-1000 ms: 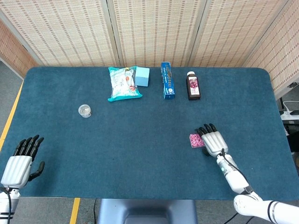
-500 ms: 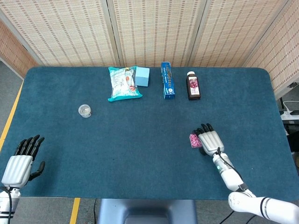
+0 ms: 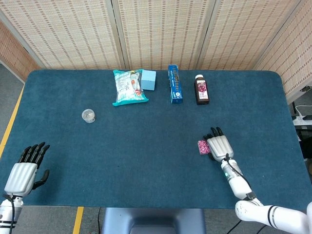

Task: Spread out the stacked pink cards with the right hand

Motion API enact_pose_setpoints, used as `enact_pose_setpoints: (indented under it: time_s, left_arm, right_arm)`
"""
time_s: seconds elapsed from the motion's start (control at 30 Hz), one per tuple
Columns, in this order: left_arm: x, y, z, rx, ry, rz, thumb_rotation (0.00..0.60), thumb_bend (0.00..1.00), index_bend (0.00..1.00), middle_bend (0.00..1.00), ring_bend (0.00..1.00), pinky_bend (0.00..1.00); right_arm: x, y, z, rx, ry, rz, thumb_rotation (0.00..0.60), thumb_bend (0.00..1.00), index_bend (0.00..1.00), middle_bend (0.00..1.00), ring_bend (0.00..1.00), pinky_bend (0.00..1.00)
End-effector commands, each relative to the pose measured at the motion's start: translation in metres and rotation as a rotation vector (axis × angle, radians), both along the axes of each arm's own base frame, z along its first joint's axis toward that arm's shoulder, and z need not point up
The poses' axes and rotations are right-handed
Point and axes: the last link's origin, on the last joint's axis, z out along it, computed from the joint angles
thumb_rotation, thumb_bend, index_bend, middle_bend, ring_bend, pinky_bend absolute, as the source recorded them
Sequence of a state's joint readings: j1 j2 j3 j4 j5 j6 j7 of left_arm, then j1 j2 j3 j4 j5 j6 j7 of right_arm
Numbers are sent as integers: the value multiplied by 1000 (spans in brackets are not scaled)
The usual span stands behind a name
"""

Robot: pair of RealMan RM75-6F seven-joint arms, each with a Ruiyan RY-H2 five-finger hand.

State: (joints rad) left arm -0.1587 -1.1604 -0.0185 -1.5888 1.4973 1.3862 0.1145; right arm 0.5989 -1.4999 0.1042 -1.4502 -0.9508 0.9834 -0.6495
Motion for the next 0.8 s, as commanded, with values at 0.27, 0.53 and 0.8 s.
enact_pose_setpoints:
  time_s: [0.27, 0.53, 0.8]
  left_arm:
    - [1, -1, -1, 3, 16, -1, 600, 463, 0, 0, 0, 71]
    - [0, -1, -1, -2, 13, 0, 600, 463, 0, 0, 0, 72]
    - [0, -1, -1, 0, 11, 1, 600, 462, 0, 0, 0, 71]
  right_arm:
    - [2, 0, -2, -15, 20, 3, 600, 263, 327, 341, 118, 0]
    - [3, -1, -3, -45, 28, 16, 600, 264, 459, 419, 207, 0]
    - [5, -1, -3, -58, 19, 24, 600, 267, 591, 494, 265, 0]
